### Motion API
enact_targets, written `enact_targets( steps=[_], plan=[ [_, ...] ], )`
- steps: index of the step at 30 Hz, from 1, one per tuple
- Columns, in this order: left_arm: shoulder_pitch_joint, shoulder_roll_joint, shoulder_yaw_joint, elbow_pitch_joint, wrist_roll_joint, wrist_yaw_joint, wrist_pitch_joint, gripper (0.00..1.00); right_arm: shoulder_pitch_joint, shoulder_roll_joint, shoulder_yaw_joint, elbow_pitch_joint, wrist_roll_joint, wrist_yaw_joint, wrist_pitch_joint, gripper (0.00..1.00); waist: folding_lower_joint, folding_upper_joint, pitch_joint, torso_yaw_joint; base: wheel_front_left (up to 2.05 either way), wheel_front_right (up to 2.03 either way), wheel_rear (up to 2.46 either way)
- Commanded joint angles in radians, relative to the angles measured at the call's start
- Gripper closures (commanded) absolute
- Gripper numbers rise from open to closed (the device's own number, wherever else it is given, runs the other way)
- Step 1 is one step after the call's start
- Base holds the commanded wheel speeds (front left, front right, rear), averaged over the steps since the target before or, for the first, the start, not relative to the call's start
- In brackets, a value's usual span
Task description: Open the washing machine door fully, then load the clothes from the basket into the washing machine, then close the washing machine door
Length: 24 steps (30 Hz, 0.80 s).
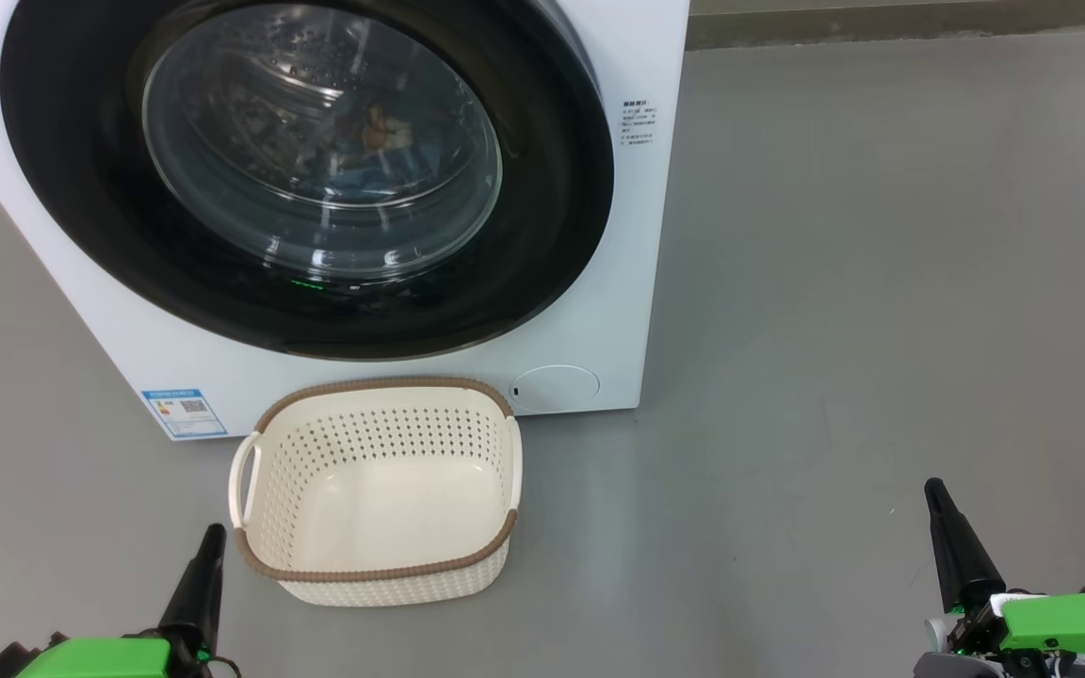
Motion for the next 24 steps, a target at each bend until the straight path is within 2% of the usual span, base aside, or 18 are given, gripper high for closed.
enact_targets(
  steps=[1,24],
  plan=[
    [-0.041,0.019,0.035,-0.02,-0.008,-0.007,0.006,1.0,-0.04,-0.003,0.022,-0.025,0.003,0.002,0.008,1.0,0.0,-0.0001,0.0,0.0,0.0,0.0,0.0],
    [-0.041,0.019,0.035,-0.02,-0.008,-0.007,0.006,1.0,-0.04,-0.003,0.022,-0.025,0.004,0.002,0.007,1.0,0.0,-0.0001,0.0,0.0,0.0,0.0,0.0]
  ],
)
